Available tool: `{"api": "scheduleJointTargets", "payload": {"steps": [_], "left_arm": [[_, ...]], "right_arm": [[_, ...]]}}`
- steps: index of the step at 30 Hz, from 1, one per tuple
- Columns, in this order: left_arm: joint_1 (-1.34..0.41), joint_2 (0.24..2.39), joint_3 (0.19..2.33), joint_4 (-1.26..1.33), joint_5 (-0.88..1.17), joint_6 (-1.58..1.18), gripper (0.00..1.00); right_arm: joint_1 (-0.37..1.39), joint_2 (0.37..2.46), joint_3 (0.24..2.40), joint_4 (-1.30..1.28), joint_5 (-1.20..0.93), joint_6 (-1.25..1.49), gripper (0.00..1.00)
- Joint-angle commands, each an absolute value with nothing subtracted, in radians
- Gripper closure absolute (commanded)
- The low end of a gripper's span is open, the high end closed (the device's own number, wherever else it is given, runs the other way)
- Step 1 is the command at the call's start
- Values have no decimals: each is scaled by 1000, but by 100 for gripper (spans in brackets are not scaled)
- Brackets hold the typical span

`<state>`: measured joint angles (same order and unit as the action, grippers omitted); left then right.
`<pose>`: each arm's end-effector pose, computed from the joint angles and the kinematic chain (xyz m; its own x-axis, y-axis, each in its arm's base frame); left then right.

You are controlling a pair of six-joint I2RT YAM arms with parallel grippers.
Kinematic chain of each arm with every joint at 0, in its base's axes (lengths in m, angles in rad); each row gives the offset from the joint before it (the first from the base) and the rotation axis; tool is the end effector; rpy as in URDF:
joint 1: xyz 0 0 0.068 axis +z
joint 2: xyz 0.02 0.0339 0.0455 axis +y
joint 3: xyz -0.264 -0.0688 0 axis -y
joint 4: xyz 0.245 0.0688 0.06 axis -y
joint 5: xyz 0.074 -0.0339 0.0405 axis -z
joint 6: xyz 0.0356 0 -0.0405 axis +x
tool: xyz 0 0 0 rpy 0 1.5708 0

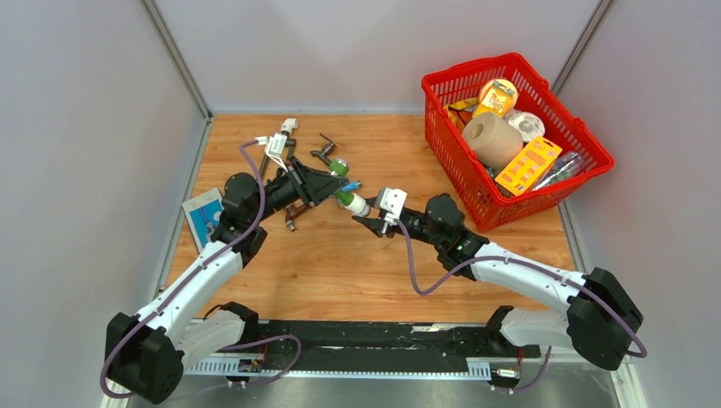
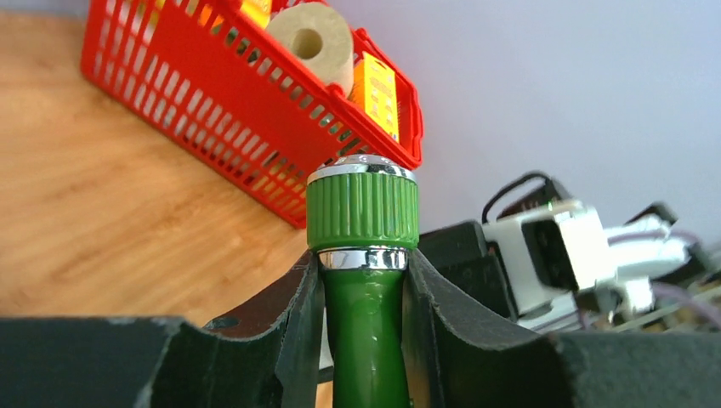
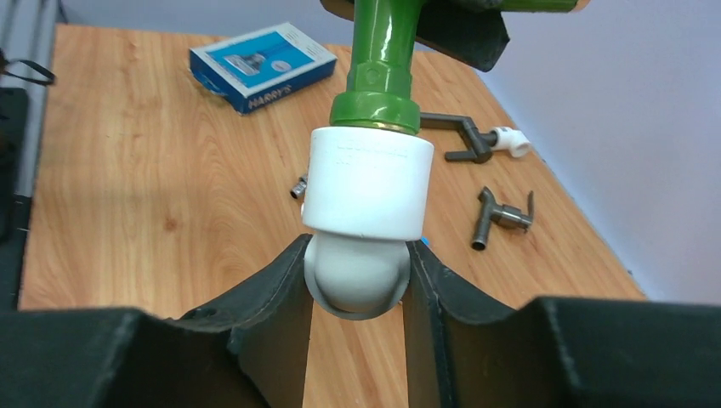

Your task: Install the water faucets

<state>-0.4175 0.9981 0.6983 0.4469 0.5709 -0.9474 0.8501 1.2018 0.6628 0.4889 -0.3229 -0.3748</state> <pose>0.2039 -0.1115 0.3356 -0.5955 -0.4832 -0.6418 0.5932 0.2742 -0.7569 0.1720 0.2129 0.2801 0.3067 -0.1769 -0.9352 -0.8698 0.3470 -0.3508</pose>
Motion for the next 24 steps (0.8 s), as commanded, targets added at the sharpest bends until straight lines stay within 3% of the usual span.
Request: {"api": "scheduleJointTargets", "payload": {"steps": [1, 7, 10, 13, 16, 20, 24], "left_arm": [[-419, 968, 696, 655, 731, -579, 100], [-419, 910, 644, 655, 879, -70, 100], [-417, 891, 641, 580, 899, -2, 100], [-419, 876, 614, 635, 853, -67, 100], [-419, 870, 617, 611, 688, -188, 100], [-419, 871, 652, 479, 463, -397, 100], [-419, 874, 689, 348, 338, -639, 100]], "right_arm": [[780, 1178, 744, 511, -495, -111, 100], [580, 1261, 854, 466, -815, 312, 100], [500, 1344, 891, 492, -963, 516, 100], [494, 1351, 894, 468, -930, 502, 97], [495, 1318, 908, 362, -876, 366, 82], [494, 1232, 878, 322, -792, 201, 41], [512, 1131, 804, 321, -710, 7, 26]]}}
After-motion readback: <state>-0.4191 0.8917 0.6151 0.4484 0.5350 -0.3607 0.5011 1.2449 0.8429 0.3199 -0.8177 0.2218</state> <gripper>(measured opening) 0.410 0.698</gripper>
